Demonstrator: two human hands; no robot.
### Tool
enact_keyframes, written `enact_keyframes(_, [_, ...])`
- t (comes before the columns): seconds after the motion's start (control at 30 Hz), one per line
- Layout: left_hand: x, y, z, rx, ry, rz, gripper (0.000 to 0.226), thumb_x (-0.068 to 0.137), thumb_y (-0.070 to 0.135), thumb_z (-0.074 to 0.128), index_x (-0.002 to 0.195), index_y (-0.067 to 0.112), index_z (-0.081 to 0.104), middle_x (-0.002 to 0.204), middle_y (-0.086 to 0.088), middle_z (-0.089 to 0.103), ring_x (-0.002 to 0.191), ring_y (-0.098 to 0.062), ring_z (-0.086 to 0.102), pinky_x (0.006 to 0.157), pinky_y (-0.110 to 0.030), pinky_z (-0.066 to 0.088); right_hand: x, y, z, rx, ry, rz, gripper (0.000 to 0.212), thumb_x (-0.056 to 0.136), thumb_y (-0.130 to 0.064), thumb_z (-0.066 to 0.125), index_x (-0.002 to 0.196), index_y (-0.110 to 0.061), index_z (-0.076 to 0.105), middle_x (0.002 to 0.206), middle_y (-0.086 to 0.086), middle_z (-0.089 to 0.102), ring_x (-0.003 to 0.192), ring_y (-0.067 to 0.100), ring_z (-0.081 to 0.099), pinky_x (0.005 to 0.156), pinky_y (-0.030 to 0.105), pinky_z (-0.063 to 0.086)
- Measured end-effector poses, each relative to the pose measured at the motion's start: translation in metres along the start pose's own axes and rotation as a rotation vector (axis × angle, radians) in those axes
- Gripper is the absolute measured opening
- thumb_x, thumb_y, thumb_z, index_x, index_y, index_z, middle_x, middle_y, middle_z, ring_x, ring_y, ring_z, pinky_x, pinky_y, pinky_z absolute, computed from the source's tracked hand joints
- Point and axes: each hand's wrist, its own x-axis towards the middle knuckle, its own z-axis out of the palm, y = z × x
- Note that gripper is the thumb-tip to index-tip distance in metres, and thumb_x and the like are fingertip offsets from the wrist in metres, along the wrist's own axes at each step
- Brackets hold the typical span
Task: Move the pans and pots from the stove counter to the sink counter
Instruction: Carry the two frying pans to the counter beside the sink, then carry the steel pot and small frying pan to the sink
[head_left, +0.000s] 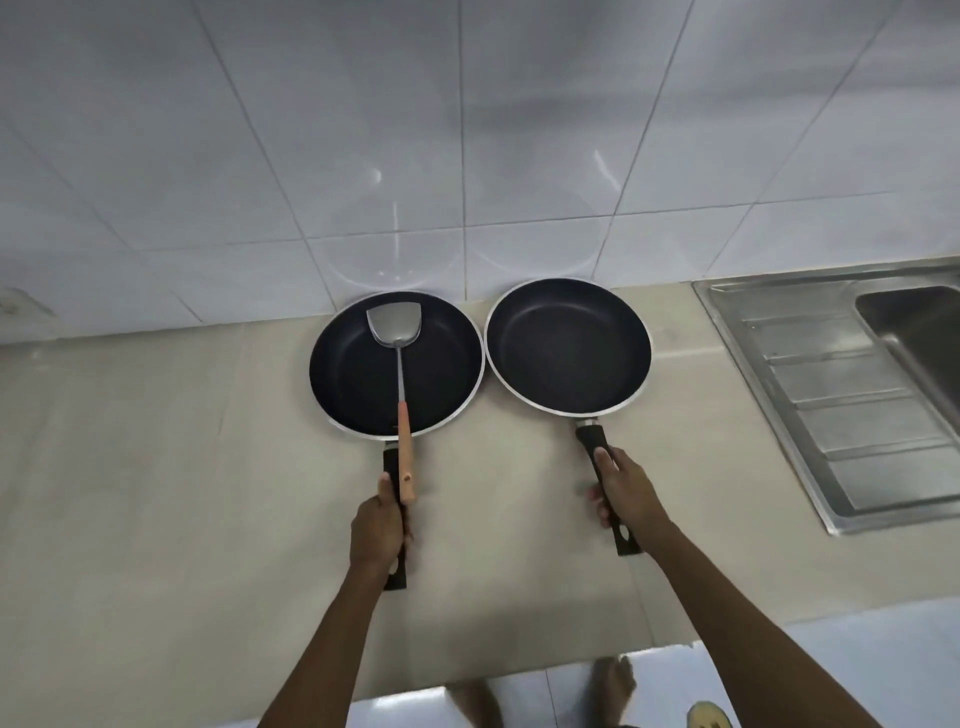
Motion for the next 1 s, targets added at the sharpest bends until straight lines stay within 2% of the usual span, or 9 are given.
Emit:
enact_keyframes(0.17, [-0.033,-0.020,-0.006,-0.044,0.008,0.009,0.073,0.101,0.060,0.037,0.063,0.004,0.064,0.053,-0.013,0.064,0.047,-0.028,0.059,0.054,-0.036,0.050,-0.020,0.020,-0.008,0.064,-0.040,0.033,0.037,0.101,-0.047,0.050,0.097,-0.013,0.062,0.066,0.011,0.073,0.041,0.024,0.057,0.045,0.033,0.053])
enact_keyframes(0.3, [-0.080,-0.045,-0.003,-0.062,0.081,0.020,0.069,0.099,0.062,0.042,0.065,0.005,0.063,0.051,-0.008,0.061,0.045,-0.025,0.056,0.050,-0.032,0.047,-0.045,0.045,-0.018,0.116,-0.092,0.025,0.038,0.101,-0.045,0.053,0.099,-0.009,0.065,0.067,0.010,0.073,0.043,0.021,0.059,0.048,0.033,0.057])
enact_keyframes(0.43, [-0.135,-0.062,0.013,0.044,0.156,0.039,0.066,0.102,0.053,0.042,0.066,0.003,0.064,0.058,-0.012,0.065,0.055,-0.030,0.061,0.061,-0.041,0.054,-0.076,0.072,-0.038,0.129,-0.181,0.008,0.034,0.102,-0.041,0.054,0.102,-0.009,0.066,0.074,0.014,0.075,0.043,0.021,0.059,0.049,0.033,0.056])
enact_keyframes(0.57, [-0.207,-0.073,0.065,0.236,0.132,0.135,0.054,0.103,0.048,0.043,0.074,0.007,0.062,0.066,-0.009,0.069,0.062,-0.029,0.067,0.066,-0.046,0.060,-0.114,0.112,-0.080,-0.094,-0.214,-0.214,0.025,0.104,-0.030,0.051,0.111,-0.013,0.067,0.085,0.012,0.078,0.056,0.019,0.067,0.061,0.039,0.058])
enact_keyframes(0.67, [-0.264,-0.073,0.133,0.484,0.065,0.330,0.046,0.100,0.055,0.044,0.075,0.017,0.055,0.068,0.001,0.066,0.073,-0.028,0.067,0.069,-0.039,0.054,-0.145,0.156,-0.134,-0.495,-0.096,-0.509,0.032,0.104,-0.030,0.050,0.129,-0.016,0.065,0.109,0.007,0.077,0.097,0.025,0.070,0.084,0.036,0.052])
enact_keyframes(0.73, [-0.300,-0.067,0.181,0.598,0.024,0.536,0.035,0.099,0.051,0.051,0.084,0.021,0.061,0.077,0.003,0.067,0.082,-0.027,0.068,0.071,-0.037,0.051,-0.160,0.188,-0.174,-0.645,-0.022,-0.662,0.037,0.102,-0.024,0.053,0.134,-0.011,0.063,0.118,0.011,0.073,0.106,0.031,0.067,0.089,0.039,0.052])
enact_keyframes(0.83, [-0.354,-0.048,0.263,0.766,-0.025,0.893,0.041,0.096,0.048,0.060,0.109,0.011,0.071,0.110,-0.009,0.074,0.104,-0.031,0.068,0.092,-0.042,0.051,-0.183,0.238,-0.246,-0.806,0.161,-0.804,0.040,0.099,-0.027,0.055,0.132,-0.006,0.064,0.124,0.014,0.071,0.112,0.036,0.067,0.095,0.046,0.054])
enact_keyframes(0.93, [-0.400,-0.024,0.334,0.843,-0.103,1.119,0.059,0.098,0.056,0.049,0.137,0.014,0.060,0.146,-0.007,0.059,0.136,-0.028,0.053,0.112,-0.045,0.042,-0.202,0.276,-0.318,-0.952,0.292,-0.749,0.050,0.100,-0.040,0.043,0.137,-0.012,0.062,0.136,0.011,0.066,0.126,0.035,0.061,0.102,0.053,0.051])
enact_keyframes(1.0, [-0.426,-0.006,0.377,0.888,-0.195,1.235,0.064,0.100,0.058,0.036,0.148,0.017,0.050,0.158,-0.007,0.044,0.147,-0.028,0.038,0.118,-0.050,0.035,-0.213,0.300,-0.364,-0.970,0.338,-0.637,0.054,0.102,-0.044,0.039,0.142,-0.015,0.058,0.143,0.011,0.062,0.132,0.035,0.056,0.107,0.055,0.046])
